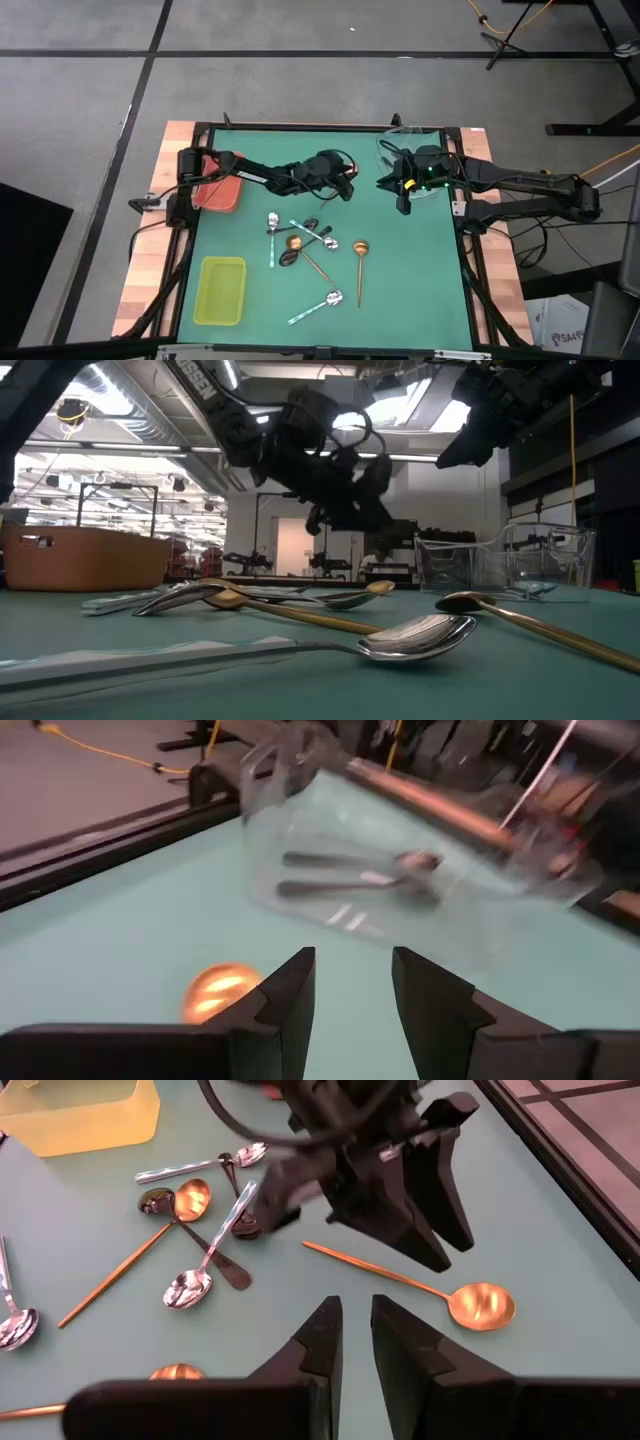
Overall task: Sort silverware by color (type)
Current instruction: Put the gold spoon into the orange bin
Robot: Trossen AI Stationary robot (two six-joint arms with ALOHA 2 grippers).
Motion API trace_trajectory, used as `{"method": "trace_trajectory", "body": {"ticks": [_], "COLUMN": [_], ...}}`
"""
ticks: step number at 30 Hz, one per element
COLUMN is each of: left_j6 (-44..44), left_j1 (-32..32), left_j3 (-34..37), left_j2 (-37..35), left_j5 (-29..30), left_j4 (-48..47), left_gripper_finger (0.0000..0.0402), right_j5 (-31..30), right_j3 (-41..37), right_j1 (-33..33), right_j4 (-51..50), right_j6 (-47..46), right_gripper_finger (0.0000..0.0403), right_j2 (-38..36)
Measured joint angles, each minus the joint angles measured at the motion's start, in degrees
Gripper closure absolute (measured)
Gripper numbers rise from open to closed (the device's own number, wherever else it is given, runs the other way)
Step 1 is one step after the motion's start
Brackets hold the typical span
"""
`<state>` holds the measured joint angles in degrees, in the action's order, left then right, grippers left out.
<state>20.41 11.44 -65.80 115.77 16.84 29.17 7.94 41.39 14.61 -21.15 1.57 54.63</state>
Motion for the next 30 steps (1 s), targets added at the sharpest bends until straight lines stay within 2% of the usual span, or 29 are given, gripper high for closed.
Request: {"method": "trace_trajectory", "body": {"ticks": [5,16,30], "left_j6": [-4.4,-4.6,-4.5], "left_j1": [0.0,0.0,-1.0], "left_j3": [0.0,0.0,0.0], "left_j2": [1.4,1.4,1.4], "left_j5": [0.6,2.2,2.1], "left_j4": [-1.6,-11.5,-14.6], "left_gripper_finger": [0.0272,0.0272,0.0272], "right_j5": [0.0,0.0,0.0], "right_j3": [0.0,0.0,0.0], "right_j1": [0.0,0.0,0.0], "right_j4": [0.0,0.0,0.0], "right_j6": [0.0,0.0,0.0], "right_gripper_finger": [0.0352,0.0352,0.0352], "right_j2": [0.0,0.0,0.0]}}
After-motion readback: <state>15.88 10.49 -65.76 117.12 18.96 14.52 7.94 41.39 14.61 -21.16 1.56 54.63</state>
